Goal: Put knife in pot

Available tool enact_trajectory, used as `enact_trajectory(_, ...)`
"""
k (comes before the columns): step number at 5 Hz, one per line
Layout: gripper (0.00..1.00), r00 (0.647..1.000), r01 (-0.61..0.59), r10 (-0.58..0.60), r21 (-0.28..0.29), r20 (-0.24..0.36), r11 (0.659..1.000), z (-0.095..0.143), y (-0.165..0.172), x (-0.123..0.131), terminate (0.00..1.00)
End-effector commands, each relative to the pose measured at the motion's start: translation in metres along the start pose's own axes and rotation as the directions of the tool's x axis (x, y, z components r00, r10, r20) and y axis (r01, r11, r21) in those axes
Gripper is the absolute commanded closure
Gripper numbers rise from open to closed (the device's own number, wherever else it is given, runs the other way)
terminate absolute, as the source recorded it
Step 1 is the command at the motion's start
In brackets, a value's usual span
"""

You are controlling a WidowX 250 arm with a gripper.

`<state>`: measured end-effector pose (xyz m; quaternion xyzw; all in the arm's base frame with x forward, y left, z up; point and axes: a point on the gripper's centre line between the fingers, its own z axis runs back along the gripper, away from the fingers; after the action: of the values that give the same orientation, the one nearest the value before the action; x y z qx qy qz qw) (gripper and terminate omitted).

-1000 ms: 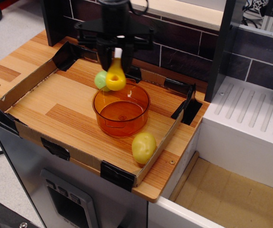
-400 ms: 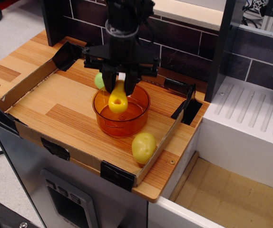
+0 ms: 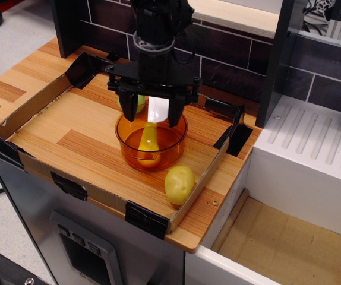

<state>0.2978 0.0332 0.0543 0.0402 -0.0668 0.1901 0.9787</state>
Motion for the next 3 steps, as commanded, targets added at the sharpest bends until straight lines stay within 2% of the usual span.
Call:
enact_trajectory(1, 0.00, 0.992, -0.017, 0.028, -0.092, 0.119, 0.996, 0.054, 0.016, 0.020, 0.00)
enact_trajectory(2, 0.00, 0.989, -0.037, 0.049, -0.090, 0.140, 0.995, 0.069, 0.026, 0.026, 0.00)
enact_trajectory(3, 0.00, 0.989, -0.037, 0.049, -0.090, 0.140, 0.995, 0.069, 0.026, 0.026, 0.00)
